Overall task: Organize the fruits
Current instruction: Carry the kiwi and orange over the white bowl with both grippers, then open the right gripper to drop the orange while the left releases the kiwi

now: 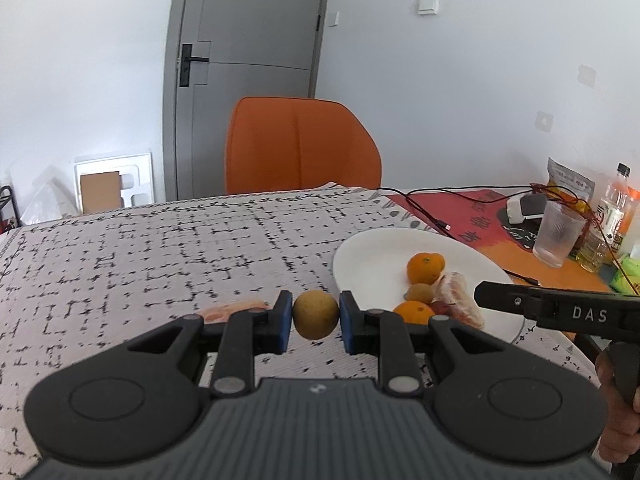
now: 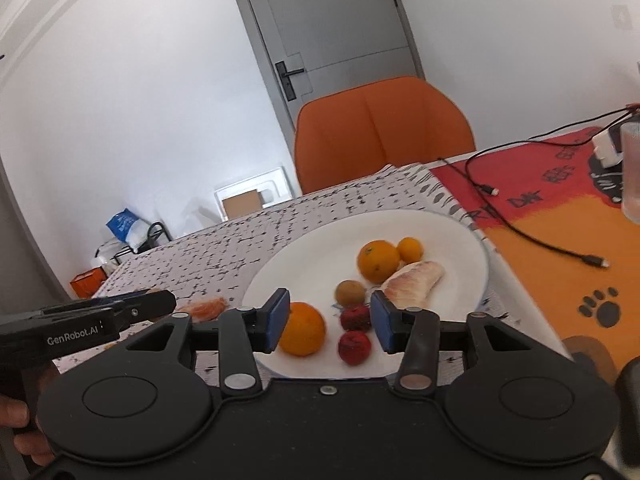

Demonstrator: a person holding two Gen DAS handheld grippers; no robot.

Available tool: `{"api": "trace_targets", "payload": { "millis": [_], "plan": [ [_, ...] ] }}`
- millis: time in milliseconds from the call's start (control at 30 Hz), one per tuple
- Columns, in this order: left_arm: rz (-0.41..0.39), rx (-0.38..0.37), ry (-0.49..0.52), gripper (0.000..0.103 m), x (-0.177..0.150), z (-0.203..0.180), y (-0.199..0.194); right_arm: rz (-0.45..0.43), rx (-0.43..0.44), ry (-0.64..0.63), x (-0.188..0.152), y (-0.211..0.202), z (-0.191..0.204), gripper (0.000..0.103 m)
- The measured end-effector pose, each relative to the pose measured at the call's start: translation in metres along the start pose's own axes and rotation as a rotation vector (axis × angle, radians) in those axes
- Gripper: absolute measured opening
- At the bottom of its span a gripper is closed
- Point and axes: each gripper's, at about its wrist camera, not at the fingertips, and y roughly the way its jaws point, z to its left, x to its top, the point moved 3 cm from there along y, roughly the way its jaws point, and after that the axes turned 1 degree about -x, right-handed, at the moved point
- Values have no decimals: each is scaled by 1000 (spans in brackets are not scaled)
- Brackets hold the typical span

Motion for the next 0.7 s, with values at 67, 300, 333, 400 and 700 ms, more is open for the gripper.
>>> {"api": "trace_targets", "payload": {
  "millis": [67,300,333,400,700],
  "plan": [
    [2,-5,8,23,2,-5,4,-2,-5,4,-1,-2,-5,47],
    [17,-18,37,23,5,-22,19,9,-6,27,-6,-6,-19,53],
    [18,-19,42,23,5,-25,20,7,-7,27,-6,-7,-20,54],
    [22,-22,50,23,7,-29,24,3,-5,28,-6,-8,-23,56],
    [33,-32,74,23,12,-43,40,5,11,43,-8,-6,-30,60]
  ]
}}
